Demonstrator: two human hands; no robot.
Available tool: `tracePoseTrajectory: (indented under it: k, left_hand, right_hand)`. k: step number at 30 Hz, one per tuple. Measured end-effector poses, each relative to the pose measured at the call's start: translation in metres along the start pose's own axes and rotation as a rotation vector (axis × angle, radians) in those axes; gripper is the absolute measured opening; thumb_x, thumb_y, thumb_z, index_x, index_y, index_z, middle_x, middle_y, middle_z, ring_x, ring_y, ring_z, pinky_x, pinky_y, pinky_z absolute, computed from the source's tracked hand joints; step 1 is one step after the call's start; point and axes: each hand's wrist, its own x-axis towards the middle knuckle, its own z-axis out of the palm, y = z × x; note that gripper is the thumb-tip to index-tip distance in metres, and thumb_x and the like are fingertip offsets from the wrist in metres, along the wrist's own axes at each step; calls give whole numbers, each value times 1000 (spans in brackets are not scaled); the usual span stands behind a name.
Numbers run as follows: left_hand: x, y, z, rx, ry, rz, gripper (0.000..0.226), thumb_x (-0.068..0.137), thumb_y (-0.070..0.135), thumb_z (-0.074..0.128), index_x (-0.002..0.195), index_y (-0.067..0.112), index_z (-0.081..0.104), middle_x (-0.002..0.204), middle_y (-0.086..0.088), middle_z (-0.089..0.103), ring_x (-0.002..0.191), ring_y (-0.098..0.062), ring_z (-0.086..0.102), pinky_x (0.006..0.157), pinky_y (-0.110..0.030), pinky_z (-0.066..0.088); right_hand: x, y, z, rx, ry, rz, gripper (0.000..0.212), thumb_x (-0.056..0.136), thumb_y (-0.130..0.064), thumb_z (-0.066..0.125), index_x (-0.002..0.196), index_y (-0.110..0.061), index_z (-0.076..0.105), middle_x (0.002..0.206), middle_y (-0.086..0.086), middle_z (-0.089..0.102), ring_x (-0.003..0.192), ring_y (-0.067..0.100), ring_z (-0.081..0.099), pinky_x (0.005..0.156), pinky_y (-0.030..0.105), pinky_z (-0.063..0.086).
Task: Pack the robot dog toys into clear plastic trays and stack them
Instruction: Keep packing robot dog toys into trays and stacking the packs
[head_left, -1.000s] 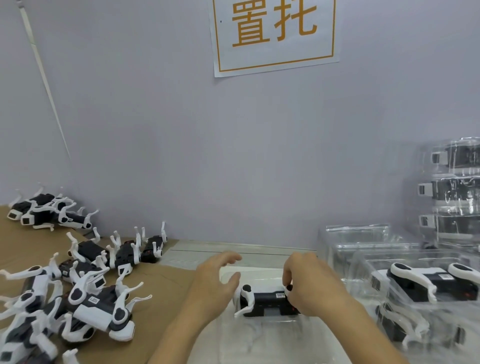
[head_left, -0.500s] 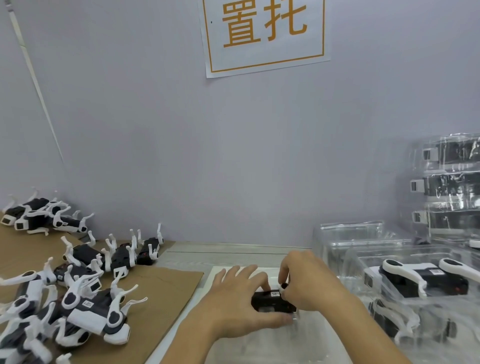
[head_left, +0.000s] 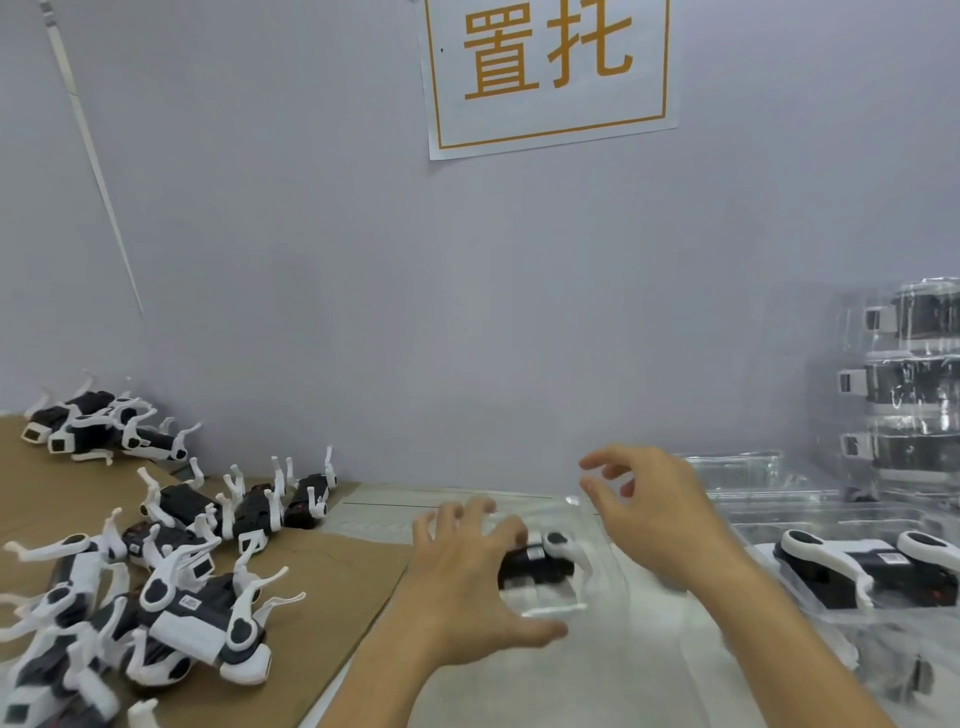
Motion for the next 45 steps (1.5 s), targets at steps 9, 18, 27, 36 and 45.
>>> tracePoseTrajectory:
  k: [9, 18, 27, 36, 45]
  left_hand:
    - [4, 11, -41, 206, 722, 82, 73, 64, 73, 60, 114, 21, 67, 141, -18, 48, 127, -47, 45, 107, -63, 28]
    - [2, 8, -51, 276, 840, 103, 73, 67, 71, 62, 115, 17, 69, 143, -22, 49, 129, -50, 44, 109, -64, 25]
    - [1, 14, -52, -373, 768, -55, 70, 60, 77, 64, 113, 31, 65, 144, 3, 44, 136, -19, 35, 111, -38, 26]
    - [-6, -12, -60, -1822, 225, -216, 74, 64, 86, 60, 108, 30, 78, 120, -11, 72, 108, -37, 70, 96, -57, 52]
    - [-6, -12, -53, -1994, 88, -42, 71, 73, 87, 51, 118, 37, 72, 130, -11, 67, 120, -43, 61, 102, -70, 41]
  right_hand:
    - [-3, -21, 0, 334, 115, -166, 39, 92, -54, 48, 128, -39, 55, 116, -19, 60, 106, -1, 59, 81, 19, 48]
    - [-9, -35, 1, 442, 170, -263, 29, 91, -54, 44, 120, -59, 45, 108, -33, 58, 106, -16, 53, 73, 4, 44]
    - [-10, -34, -6, 841, 268, -139, 40, 95, -48, 36, 118, -37, 67, 112, -10, 69, 109, 10, 62, 86, 32, 44]
    - [-7, -39, -2, 788, 349, -21, 31, 101, -14, 48, 111, -36, 67, 102, -13, 70, 100, 7, 65, 79, 23, 46]
    - [-27, -76, 7, 342, 526, -545, 28, 86, -15, 62, 113, -21, 68, 107, -8, 60, 103, 12, 56, 87, 19, 43]
